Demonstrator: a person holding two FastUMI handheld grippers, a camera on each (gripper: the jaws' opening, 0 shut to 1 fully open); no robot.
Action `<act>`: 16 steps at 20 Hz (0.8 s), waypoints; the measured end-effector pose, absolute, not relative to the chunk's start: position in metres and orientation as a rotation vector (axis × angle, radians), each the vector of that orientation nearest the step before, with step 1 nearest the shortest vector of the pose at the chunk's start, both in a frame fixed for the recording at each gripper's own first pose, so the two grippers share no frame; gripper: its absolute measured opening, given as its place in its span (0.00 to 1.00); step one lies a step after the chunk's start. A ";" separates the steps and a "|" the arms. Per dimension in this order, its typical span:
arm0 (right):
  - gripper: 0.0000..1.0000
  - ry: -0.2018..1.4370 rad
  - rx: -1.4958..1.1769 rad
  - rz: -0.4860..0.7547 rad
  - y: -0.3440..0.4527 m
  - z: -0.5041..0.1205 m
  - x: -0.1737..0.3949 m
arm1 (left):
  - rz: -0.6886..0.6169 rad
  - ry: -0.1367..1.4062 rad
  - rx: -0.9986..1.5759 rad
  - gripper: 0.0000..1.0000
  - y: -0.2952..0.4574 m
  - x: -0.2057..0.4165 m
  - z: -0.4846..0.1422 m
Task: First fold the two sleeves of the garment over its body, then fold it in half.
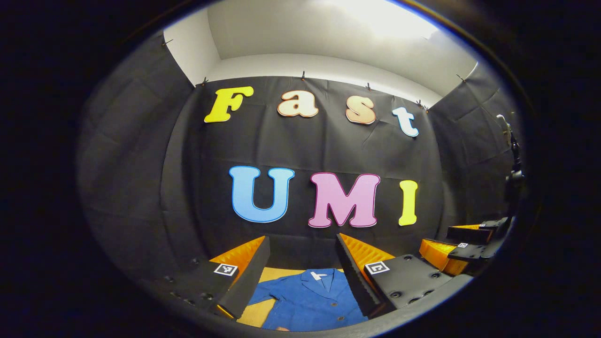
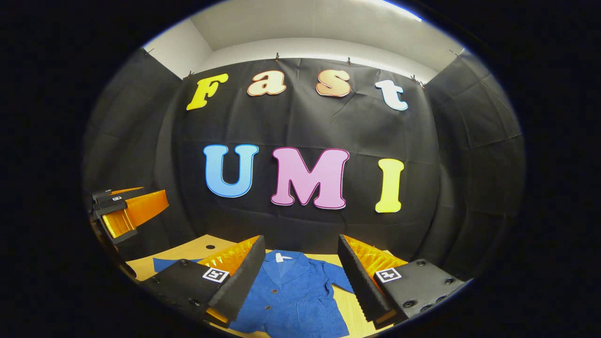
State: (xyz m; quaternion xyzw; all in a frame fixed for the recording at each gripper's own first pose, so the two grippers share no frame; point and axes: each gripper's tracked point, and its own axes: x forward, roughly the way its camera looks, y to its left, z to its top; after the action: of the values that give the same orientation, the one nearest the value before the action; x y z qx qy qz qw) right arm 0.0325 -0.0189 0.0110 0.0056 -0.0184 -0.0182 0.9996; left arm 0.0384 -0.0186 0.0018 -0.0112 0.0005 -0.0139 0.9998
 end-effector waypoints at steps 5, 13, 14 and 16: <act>0.97 -0.020 0.019 -0.041 -0.018 0.003 0.040 | -0.026 0.009 -0.030 0.81 -0.016 0.052 -0.004; 0.96 -0.022 0.013 -0.068 -0.029 0.000 0.048 | -0.018 0.079 -0.013 0.81 -0.011 0.065 -0.029; 0.96 -0.024 0.015 -0.074 -0.031 0.001 0.049 | -0.020 0.086 -0.019 0.81 -0.011 0.065 -0.031; 0.95 -0.027 0.023 -0.096 -0.039 0.000 0.053 | -0.025 0.088 -0.025 0.81 -0.010 0.068 -0.032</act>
State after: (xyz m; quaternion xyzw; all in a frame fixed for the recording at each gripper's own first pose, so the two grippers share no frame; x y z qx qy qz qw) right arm 0.0528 -0.0390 0.0003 0.0115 -0.0136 -0.0478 0.9987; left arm 0.0681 -0.0104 -0.0325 -0.0123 0.0441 -0.0125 0.9989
